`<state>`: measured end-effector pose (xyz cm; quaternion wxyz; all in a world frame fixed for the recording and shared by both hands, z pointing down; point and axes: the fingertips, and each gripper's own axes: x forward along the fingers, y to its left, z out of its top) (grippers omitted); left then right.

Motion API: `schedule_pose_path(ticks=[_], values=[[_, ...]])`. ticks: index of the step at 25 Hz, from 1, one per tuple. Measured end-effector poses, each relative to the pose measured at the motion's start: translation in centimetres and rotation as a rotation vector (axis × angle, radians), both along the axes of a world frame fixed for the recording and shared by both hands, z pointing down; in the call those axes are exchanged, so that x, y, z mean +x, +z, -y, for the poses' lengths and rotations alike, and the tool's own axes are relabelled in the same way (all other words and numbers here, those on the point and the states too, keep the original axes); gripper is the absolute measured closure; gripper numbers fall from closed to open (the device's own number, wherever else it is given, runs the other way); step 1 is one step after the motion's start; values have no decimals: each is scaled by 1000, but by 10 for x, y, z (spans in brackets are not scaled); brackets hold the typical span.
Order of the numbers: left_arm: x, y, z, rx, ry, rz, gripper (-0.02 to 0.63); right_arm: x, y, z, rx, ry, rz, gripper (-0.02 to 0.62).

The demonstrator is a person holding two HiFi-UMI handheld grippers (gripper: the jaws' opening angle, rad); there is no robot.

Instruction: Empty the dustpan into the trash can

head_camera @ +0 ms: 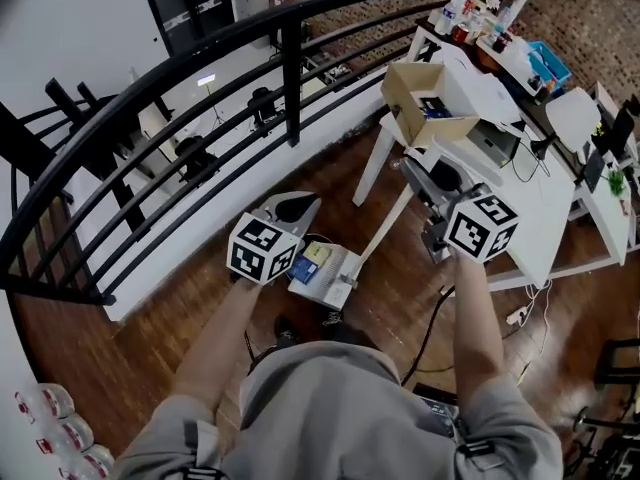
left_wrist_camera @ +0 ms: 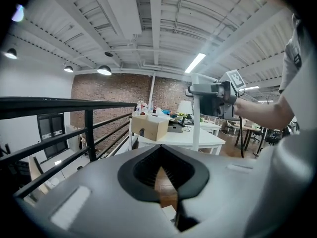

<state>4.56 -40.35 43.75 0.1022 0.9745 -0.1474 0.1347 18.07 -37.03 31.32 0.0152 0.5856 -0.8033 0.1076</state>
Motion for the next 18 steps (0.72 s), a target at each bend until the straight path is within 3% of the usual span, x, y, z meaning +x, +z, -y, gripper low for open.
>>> schedule_pose_path(ticks=[7,18], values=[[-6,6,-1,-12,-5,14,600,1,3,28,-34,39,-12,482],[-32,13,33,-35,-138,12,600,-1,18,127,-56,2,1,483]])
